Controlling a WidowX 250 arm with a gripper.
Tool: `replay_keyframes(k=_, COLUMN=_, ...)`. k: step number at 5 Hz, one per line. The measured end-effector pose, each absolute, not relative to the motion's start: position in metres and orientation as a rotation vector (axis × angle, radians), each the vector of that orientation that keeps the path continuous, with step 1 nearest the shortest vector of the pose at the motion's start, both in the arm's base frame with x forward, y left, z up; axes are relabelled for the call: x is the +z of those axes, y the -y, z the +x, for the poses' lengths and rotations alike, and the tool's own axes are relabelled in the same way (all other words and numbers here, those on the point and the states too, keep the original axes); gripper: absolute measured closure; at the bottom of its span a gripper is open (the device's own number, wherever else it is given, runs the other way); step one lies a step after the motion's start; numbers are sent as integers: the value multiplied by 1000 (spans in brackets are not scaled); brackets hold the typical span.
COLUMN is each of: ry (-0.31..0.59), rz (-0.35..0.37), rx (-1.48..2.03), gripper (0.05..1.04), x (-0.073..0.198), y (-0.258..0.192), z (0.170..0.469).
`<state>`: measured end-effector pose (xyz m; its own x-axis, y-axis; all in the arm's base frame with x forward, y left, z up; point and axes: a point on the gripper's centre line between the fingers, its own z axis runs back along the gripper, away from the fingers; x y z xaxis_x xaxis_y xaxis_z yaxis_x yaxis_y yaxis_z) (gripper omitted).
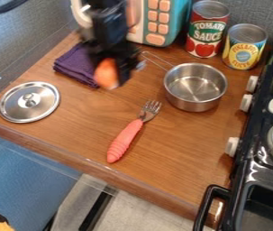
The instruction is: Put the bread inside the silver pot
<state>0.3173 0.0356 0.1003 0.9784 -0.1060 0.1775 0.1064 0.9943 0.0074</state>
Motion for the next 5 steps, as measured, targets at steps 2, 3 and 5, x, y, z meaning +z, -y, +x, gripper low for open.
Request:
replay_keyframes(k=2, ry=165, rz=-33, rx=-148, gripper=490, x=97, y=25, z=367)
replay_keyframes(k=3, ry=129, rz=-9, rx=-162, gripper=490, x=74, y=38, z=381)
replay_keyframes(k=5, ry=85, rz=16, rx=-182, gripper=417, x=38, y=47, z=387)
